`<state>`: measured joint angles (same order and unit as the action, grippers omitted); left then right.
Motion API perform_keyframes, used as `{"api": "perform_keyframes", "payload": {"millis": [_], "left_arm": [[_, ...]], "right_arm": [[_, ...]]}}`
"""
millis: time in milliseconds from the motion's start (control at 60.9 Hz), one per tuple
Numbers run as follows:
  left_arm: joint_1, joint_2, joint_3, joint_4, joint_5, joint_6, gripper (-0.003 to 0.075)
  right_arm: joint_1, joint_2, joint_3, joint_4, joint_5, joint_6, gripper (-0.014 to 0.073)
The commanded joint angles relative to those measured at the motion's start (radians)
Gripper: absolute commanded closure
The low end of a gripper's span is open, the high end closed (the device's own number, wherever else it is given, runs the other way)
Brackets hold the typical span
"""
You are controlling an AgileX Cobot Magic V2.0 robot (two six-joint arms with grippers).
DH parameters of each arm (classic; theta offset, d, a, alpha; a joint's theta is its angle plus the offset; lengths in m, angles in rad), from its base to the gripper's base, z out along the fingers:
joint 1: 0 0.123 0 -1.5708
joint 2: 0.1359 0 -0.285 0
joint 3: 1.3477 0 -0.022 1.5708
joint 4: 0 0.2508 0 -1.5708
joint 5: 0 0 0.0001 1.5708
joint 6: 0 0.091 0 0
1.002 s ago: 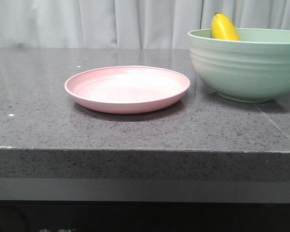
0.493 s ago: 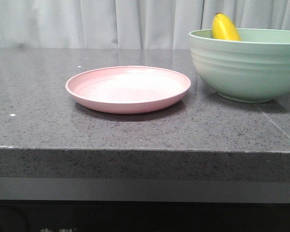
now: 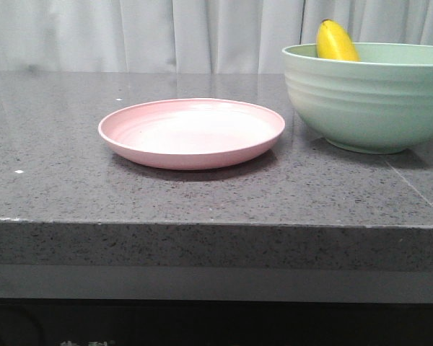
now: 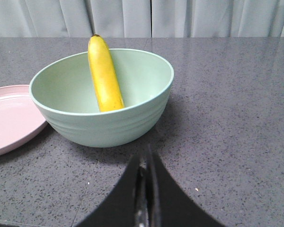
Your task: Transfer banana from pink plate to green bowl
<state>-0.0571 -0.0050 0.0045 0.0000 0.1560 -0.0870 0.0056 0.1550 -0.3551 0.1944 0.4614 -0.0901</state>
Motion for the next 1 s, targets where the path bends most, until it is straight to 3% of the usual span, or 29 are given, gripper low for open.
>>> {"api": "perform_keyframes", "payload": {"millis": [0, 838, 986], "left_arm": [[0.021, -0.025, 0.003, -0.022, -0.123, 0.0, 0.0738], [0.027, -0.025, 0.003, -0.022, -0.124, 0.0, 0.0738], [0.027, -0.025, 0.003, -0.022, -0.124, 0.0, 0.0738]], "right_arm": [[-0.002, 0.01, -0.026, 0.005, -0.075, -0.008, 0.0651], [-0.002, 0.01, -0.025, -0.013, -0.081, -0.009, 0.0651], [-0.002, -0.019, 0.086, -0.023, -0.227, -0.003, 0.0651]]}}
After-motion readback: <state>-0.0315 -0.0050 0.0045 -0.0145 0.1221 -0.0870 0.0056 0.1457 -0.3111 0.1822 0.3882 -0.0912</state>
